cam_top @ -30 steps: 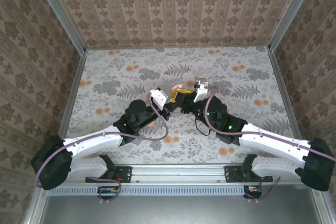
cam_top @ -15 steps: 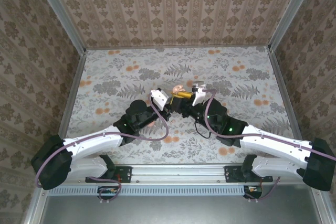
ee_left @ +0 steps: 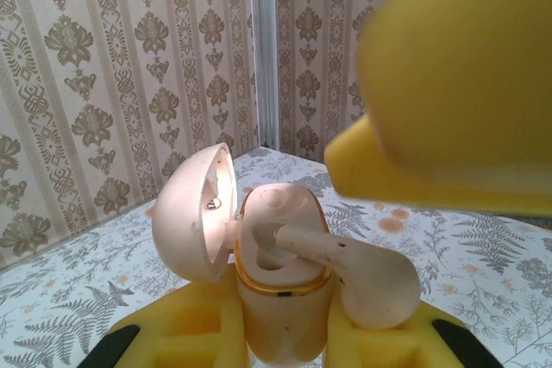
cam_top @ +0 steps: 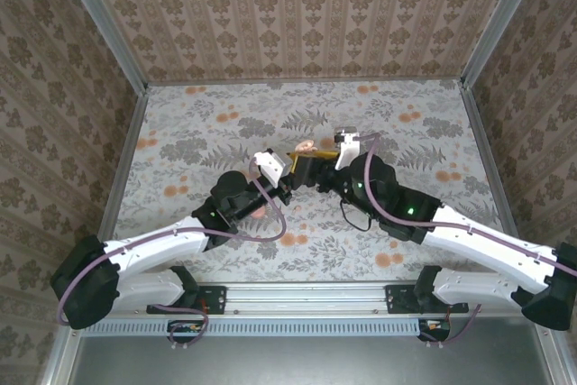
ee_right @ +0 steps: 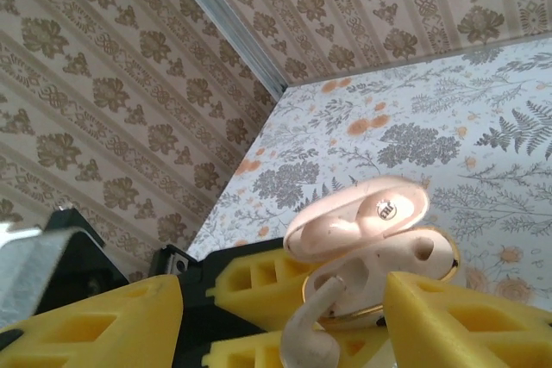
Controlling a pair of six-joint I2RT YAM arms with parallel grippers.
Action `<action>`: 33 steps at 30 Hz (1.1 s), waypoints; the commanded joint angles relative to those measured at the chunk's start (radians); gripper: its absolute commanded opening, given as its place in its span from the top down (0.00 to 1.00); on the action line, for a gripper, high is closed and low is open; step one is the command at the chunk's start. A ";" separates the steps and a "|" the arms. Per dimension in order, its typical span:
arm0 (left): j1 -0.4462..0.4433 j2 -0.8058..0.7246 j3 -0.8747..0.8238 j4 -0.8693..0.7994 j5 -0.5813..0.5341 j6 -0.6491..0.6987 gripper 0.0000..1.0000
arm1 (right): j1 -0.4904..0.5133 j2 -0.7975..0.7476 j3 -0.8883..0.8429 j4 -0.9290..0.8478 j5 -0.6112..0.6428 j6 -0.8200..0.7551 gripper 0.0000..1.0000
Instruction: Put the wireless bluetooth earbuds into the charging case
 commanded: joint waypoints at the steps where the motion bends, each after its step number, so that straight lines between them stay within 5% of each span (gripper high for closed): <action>1: -0.002 -0.026 0.028 0.031 0.033 -0.026 1.00 | -0.014 -0.028 0.064 -0.110 -0.024 0.037 0.36; 21: 0.060 -0.069 0.034 -0.087 0.089 -0.075 1.00 | -0.090 0.045 0.267 -0.445 -0.257 0.106 0.52; 33: 0.072 -0.071 0.047 -0.151 0.069 -0.088 1.00 | -0.073 0.157 0.330 -0.508 -0.271 0.105 0.53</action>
